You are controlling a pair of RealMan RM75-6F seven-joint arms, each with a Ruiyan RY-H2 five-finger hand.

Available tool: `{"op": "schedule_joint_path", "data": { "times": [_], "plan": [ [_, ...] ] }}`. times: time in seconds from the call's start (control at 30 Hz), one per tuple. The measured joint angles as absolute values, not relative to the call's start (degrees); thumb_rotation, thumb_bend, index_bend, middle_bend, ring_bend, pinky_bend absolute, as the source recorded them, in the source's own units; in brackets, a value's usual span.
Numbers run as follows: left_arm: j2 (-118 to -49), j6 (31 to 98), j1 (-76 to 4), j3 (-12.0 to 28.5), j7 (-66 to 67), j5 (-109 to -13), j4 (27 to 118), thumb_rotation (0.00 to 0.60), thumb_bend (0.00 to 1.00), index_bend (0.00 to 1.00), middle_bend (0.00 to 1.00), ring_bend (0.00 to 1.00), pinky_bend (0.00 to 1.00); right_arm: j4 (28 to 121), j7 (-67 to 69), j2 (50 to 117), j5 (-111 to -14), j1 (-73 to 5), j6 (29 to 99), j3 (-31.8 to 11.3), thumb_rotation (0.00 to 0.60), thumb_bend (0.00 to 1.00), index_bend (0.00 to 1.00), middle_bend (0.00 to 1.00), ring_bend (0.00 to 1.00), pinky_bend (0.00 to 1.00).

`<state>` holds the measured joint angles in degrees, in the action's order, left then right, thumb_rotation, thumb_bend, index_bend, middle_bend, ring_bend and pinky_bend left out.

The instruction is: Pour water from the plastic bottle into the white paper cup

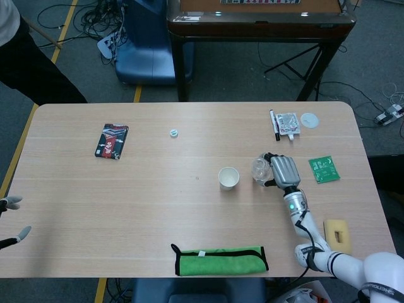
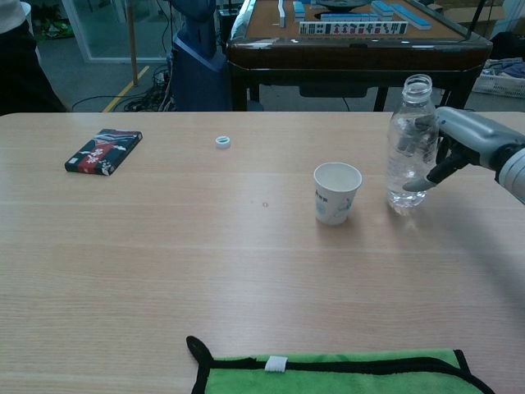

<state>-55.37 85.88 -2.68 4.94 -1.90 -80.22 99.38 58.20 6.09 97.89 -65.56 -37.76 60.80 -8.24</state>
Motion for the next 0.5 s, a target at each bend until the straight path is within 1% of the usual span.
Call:
{"op": "schedule_joint_path", "data": {
  "times": [0.17,0.5],
  "plan": [
    [-55.4,85.6,-2.8,4.8,-1.7,-80.3,99.4,0.6,0.14,0.31,0.4,0.36,0.68,55.5,12.6,99.8,-68.2,-36.8,60.5,-9.1,0.6,0.32,0.61,0.58,0.45,0.47],
    [-55.6,85.3,-2.9,4.7,-1.3,-80.2,99.4,0.6,0.14,0.31,0.4,0.36,0.68,53.9,21.5,100.9,-70.7,-35.8,56.9,-10.3,0.6,0.32,0.61,0.51,0.38,0.47]
  ]
}}
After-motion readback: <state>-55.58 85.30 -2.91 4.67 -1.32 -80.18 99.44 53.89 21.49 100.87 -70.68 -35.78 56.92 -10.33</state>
